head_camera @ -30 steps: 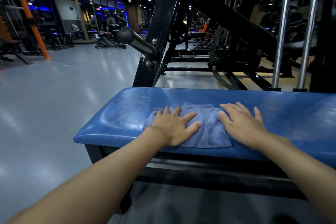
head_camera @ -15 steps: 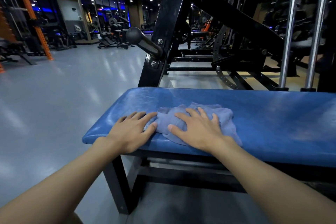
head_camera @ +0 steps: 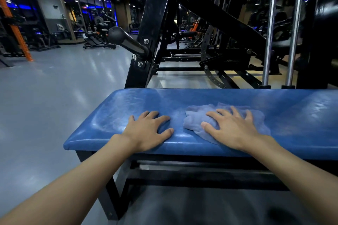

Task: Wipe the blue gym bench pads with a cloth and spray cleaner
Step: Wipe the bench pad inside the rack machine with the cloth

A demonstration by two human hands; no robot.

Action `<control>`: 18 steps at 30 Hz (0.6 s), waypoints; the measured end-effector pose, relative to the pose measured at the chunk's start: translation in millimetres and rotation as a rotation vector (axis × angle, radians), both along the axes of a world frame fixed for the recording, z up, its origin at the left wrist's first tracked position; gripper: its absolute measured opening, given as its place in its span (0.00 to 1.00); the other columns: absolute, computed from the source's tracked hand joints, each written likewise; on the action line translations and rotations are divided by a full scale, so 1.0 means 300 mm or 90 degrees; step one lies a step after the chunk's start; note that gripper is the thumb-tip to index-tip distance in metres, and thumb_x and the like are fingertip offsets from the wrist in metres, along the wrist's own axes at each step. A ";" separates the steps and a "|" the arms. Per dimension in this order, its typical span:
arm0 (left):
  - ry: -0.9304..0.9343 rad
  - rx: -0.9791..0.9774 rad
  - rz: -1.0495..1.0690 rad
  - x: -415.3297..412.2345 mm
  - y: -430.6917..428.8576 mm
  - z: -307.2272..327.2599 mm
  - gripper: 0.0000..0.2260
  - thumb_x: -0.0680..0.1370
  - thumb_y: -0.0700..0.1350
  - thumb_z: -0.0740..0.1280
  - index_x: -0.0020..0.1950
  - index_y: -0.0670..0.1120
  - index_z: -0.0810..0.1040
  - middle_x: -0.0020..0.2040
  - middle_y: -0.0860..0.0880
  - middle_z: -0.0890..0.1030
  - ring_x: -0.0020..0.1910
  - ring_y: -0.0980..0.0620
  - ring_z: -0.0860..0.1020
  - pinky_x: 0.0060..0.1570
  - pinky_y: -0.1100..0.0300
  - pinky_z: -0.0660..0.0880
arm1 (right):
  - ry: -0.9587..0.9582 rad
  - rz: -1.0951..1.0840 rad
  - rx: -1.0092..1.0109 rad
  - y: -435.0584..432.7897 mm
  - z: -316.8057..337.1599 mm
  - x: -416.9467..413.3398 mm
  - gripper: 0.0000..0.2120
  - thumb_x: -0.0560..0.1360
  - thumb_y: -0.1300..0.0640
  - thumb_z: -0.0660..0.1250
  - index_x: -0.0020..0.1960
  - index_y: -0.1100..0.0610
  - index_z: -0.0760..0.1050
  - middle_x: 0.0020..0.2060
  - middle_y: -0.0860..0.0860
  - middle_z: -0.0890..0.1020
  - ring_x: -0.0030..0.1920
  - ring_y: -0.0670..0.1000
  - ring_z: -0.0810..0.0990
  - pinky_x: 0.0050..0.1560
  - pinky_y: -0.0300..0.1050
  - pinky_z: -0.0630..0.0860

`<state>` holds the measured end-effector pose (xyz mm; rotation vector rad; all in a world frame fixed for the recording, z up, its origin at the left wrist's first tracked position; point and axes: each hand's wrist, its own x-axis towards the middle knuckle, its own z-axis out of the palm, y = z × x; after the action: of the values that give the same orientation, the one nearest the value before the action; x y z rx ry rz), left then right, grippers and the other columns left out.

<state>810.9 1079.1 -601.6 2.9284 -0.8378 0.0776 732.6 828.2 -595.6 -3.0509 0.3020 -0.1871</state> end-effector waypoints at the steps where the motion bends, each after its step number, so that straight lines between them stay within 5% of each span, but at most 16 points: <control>1: 0.000 -0.001 0.000 0.003 0.001 -0.001 0.25 0.79 0.69 0.52 0.74 0.63 0.63 0.76 0.54 0.64 0.76 0.51 0.60 0.70 0.36 0.58 | 0.007 0.000 0.023 0.012 0.009 0.007 0.34 0.73 0.26 0.42 0.74 0.38 0.59 0.78 0.46 0.59 0.79 0.56 0.49 0.72 0.70 0.45; 4: -0.007 -0.004 -0.006 0.006 -0.006 -0.001 0.26 0.78 0.69 0.51 0.74 0.62 0.63 0.75 0.54 0.65 0.76 0.51 0.60 0.69 0.37 0.58 | 0.030 0.008 0.041 0.053 0.001 0.024 0.38 0.70 0.22 0.41 0.77 0.36 0.51 0.80 0.47 0.50 0.79 0.59 0.45 0.71 0.73 0.44; 18: 0.018 -0.029 -0.106 -0.046 -0.219 0.026 0.29 0.73 0.70 0.48 0.71 0.63 0.67 0.73 0.57 0.68 0.73 0.53 0.66 0.67 0.42 0.64 | -0.016 -0.025 -0.022 -0.117 -0.042 -0.061 0.30 0.75 0.28 0.45 0.75 0.33 0.54 0.79 0.44 0.56 0.78 0.56 0.51 0.70 0.70 0.51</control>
<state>797.2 1013.4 -593.8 2.7989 -1.0573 0.0431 714.3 793.1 -608.1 -3.0758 0.3616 -0.2364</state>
